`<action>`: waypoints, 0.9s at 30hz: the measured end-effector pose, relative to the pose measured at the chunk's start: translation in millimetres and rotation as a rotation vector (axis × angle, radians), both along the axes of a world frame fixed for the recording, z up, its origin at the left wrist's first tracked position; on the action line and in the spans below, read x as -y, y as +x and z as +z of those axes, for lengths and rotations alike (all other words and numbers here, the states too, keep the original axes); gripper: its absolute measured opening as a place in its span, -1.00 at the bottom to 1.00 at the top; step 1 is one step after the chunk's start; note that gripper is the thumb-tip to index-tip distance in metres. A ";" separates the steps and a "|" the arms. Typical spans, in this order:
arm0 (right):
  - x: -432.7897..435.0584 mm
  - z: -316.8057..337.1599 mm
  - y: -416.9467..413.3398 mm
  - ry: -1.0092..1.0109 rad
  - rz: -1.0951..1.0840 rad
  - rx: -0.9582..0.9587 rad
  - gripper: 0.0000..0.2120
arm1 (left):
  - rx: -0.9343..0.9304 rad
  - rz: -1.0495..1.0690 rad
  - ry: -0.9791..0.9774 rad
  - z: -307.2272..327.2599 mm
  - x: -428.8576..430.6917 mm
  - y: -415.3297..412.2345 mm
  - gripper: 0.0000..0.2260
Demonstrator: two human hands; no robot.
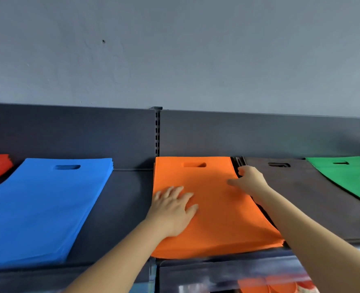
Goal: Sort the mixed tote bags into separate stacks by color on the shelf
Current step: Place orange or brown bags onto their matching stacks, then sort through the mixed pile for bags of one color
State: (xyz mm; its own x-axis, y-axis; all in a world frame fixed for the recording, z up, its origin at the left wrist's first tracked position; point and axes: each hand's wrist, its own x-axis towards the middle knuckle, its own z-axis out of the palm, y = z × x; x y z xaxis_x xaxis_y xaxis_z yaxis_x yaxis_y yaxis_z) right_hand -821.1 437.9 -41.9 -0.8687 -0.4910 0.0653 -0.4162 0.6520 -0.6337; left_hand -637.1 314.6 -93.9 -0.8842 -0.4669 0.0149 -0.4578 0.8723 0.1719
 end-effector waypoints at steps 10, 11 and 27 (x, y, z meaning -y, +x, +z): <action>-128.6 -1.3 -30.5 0.084 0.015 -0.274 -0.57 | 0.045 -0.010 -0.020 2.4 1.7 0.3 -0.50; -141.8 -3.4 -38.5 0.113 0.006 -0.291 -0.58 | 0.056 -0.017 -0.022 4.9 0.7 0.4 -0.50; -196.9 -50.9 -143.9 0.236 0.342 -0.353 -0.59 | -0.372 0.125 0.231 48.9 -141.6 -130.1 -0.53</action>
